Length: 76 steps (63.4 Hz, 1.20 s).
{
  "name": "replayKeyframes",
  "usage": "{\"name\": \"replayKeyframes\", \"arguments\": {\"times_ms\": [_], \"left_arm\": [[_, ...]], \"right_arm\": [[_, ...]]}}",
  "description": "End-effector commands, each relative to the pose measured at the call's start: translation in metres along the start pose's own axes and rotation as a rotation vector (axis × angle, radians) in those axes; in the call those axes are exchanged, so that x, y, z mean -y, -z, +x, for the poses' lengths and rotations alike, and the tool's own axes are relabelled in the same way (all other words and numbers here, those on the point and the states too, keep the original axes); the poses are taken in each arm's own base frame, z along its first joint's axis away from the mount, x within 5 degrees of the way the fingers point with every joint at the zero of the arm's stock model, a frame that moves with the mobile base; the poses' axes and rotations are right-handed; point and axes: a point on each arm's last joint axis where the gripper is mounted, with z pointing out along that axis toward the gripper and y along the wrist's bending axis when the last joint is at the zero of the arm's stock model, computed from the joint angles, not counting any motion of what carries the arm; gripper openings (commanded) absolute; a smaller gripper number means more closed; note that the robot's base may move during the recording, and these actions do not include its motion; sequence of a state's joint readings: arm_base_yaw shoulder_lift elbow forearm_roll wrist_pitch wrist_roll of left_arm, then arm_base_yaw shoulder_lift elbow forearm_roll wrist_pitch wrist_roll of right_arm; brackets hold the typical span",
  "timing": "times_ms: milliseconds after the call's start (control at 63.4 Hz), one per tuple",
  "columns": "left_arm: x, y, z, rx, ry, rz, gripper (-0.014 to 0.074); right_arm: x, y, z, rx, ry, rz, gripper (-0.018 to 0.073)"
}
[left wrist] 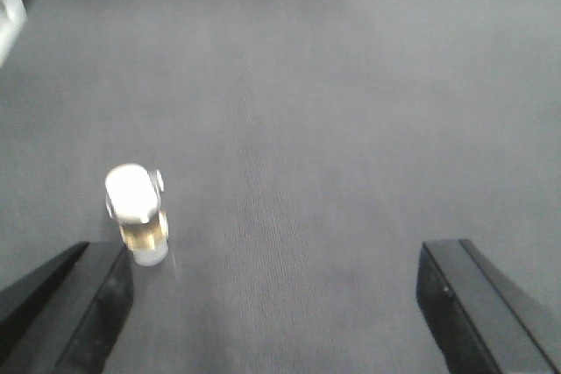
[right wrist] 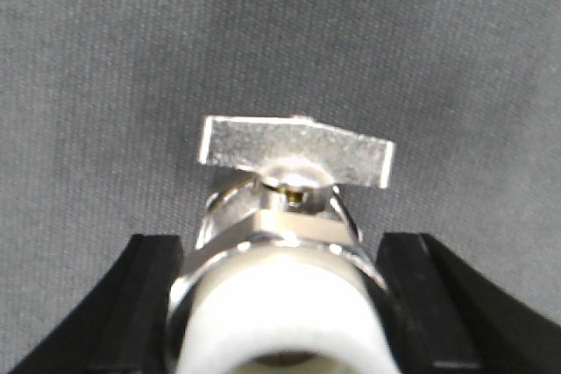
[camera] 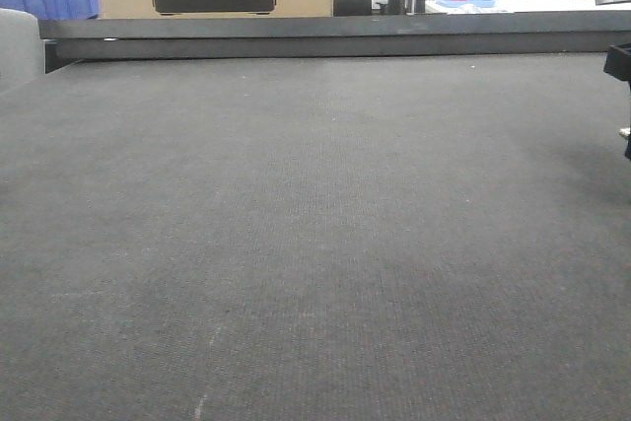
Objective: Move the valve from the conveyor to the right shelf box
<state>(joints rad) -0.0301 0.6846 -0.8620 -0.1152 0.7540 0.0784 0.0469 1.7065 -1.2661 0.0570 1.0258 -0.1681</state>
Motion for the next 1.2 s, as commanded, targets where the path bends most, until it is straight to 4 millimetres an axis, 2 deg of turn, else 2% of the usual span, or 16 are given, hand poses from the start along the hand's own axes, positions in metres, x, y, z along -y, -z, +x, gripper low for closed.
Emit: {"name": "replayKeyframes", "arguments": {"times_ms": [0, 126, 268, 505, 615, 804, 1009, 1183], "left_arm": [[-0.004, -0.013, -0.017, -0.121, 0.012, -0.020, 0.0549], [-0.017, -0.039, -0.042, -0.260, 0.023, -0.073, 0.0551], [-0.042, -0.082, -0.066, -0.396, 0.002, -0.115, 0.0551], [-0.085, -0.155, -0.076, -0.626, 0.028, -0.129, 0.0551], [-0.098, -0.191, -0.074, -0.681, 0.021, -0.131, 0.0551], [-0.107, -0.228, -0.060, -0.733, 0.015, -0.113, 0.0551], [-0.111, -0.259, -0.041, -0.776, 0.045, -0.087, 0.0551], [-0.115, -0.277, -0.028, -0.804, 0.052, -0.081, 0.0551]], "right_arm": [[-0.002, 0.016, 0.005, 0.059, 0.003, 0.002, -0.0153], [-0.007, 0.034, 0.015, 0.164, -0.006, -0.006, -0.0153], [-0.015, 0.055, 0.033, 0.267, -0.024, -0.030, -0.0153], [-0.019, 0.082, 0.050, 0.369, -0.023, -0.025, -0.0153], [-0.019, 0.087, 0.052, 0.386, -0.022, -0.023, -0.0153], [-0.020, 0.088, 0.052, 0.397, -0.028, -0.031, -0.0153], [-0.020, 0.088, 0.050, 0.414, -0.030, -0.030, -0.0153], [-0.020, 0.089, 0.049, 0.425, -0.030, -0.028, -0.0153]]}}
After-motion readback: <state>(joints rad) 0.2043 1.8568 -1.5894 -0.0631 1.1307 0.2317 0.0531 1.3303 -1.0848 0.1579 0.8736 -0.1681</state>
